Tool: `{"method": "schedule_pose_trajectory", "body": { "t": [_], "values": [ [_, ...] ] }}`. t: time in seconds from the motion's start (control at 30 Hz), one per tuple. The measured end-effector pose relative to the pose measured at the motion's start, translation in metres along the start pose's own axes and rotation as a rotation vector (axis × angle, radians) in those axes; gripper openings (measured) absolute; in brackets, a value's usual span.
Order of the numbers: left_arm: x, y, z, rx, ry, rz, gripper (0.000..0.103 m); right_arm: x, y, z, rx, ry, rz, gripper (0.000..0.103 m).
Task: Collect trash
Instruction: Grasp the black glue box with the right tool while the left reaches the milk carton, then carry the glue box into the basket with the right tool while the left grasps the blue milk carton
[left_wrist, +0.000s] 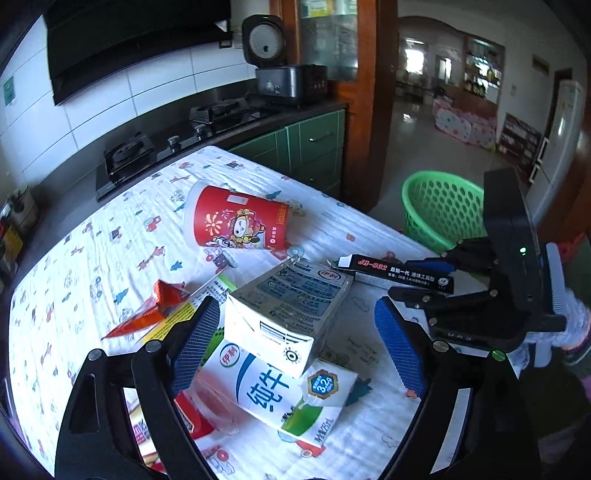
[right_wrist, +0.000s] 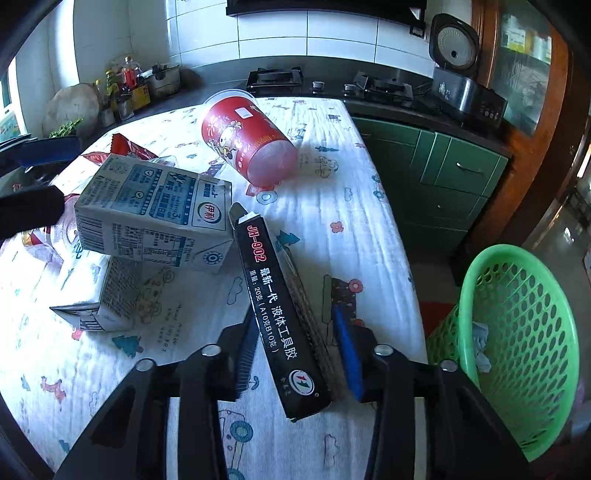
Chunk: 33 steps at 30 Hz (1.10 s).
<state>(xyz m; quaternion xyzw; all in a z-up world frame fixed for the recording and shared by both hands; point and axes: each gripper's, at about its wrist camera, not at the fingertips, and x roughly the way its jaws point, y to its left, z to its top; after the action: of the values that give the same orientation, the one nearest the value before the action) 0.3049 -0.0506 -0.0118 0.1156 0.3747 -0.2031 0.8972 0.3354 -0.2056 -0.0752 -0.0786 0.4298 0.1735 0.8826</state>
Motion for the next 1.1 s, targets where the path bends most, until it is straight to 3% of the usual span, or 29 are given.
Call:
{"method": "schedule_pose_trajectory", "body": {
  "t": [0.27, 0.6, 0.77, 1.1],
  "values": [
    [0.03, -0.014, 0.015, 0.18, 0.079, 0.011, 0.088, -0.006, -0.005, -0.003, 0.029, 0.003, 0.025, 0.019],
    [0.063, -0.021, 0.024, 0.314, 0.206, 0.026, 0.088, -0.029, -0.014, -0.008, 0.069, -0.022, 0.045, 0.019],
    [0.072, -0.02, 0.025, 0.304, 0.248, 0.013, 0.084, -0.038, -0.021, -0.01, 0.098, -0.032, 0.048, 0.019],
    [0.071, -0.028, 0.026, 0.293, 0.235, 0.01, 0.07, -0.053, -0.043, -0.023, 0.143, -0.05, 0.014, 0.019]
  ]
}}
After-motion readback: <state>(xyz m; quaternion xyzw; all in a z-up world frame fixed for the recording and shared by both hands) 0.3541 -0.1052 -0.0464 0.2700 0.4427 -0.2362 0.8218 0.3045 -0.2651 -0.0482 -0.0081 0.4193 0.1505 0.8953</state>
